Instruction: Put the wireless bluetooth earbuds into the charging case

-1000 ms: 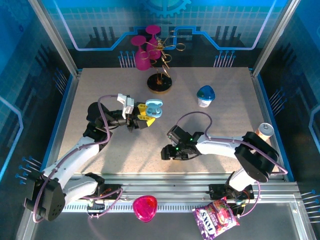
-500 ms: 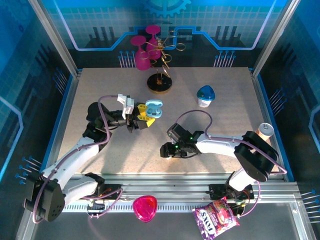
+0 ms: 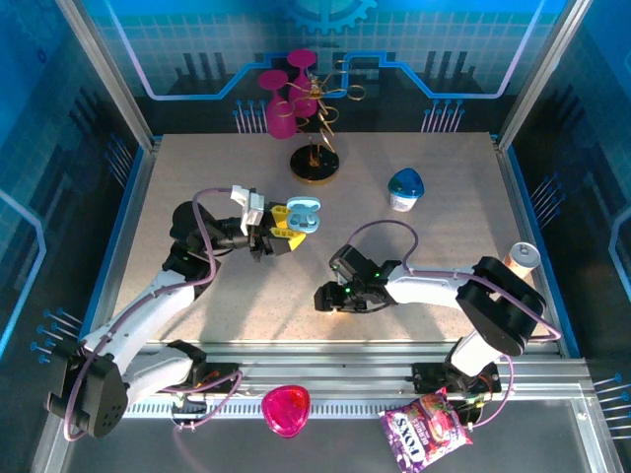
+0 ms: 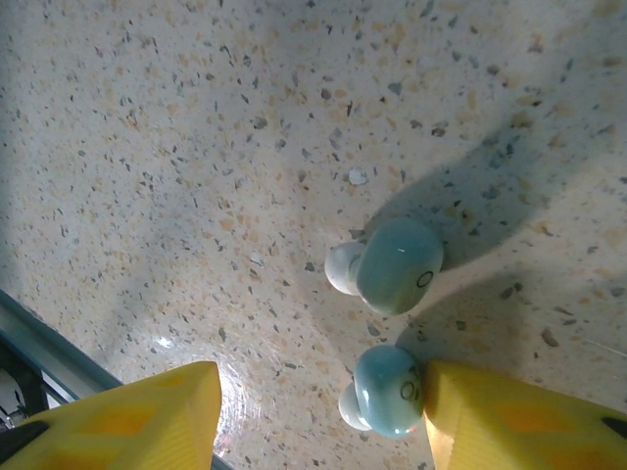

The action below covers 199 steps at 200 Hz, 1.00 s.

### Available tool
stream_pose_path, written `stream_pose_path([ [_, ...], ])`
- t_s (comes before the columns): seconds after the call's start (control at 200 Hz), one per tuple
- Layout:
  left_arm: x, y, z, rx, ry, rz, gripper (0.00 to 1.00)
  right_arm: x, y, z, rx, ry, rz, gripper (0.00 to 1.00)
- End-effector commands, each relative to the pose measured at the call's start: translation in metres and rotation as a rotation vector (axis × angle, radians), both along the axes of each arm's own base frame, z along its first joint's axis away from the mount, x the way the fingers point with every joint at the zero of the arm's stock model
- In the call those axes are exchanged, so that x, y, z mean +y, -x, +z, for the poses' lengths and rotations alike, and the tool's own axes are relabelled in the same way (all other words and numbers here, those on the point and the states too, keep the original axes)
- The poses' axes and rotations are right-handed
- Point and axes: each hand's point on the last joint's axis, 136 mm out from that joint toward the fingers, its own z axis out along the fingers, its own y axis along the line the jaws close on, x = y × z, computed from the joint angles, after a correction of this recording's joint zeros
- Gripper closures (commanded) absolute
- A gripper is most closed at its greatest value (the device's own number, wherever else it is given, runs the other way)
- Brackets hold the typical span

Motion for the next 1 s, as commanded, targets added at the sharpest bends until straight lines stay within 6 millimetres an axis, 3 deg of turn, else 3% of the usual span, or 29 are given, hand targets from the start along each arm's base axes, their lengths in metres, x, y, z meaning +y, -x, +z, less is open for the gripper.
stream_pose_path([
  [0.0, 0.0035, 0.0041, 0.0067, -0.047, 0.006, 0.013, 0.74, -0.0023, 0.0011, -0.0080, 0.028, -0.003, -0.015, 0.43],
  [0.195, 0.0033, 0.0037, 0.0068, -0.048, 0.006, 0.014, 0.74, 0.0017, 0.0013, -0.0051, 0.024, -0.031, -0.009, 0.44],
  [0.54, 0.0032, 0.0033, 0.0062, -0.047, 0.005, 0.014, 0.73, 0.0016, 0.0019, -0.0090, 0.035, -0.027, -0.010, 0.58],
  [0.991, 0.0036, 0.0044, 0.0054, -0.046, 0.003, 0.015, 0.74, 0.0033, 0.0043, -0.0032, 0.040, -0.045, -0.003, 0.60],
])
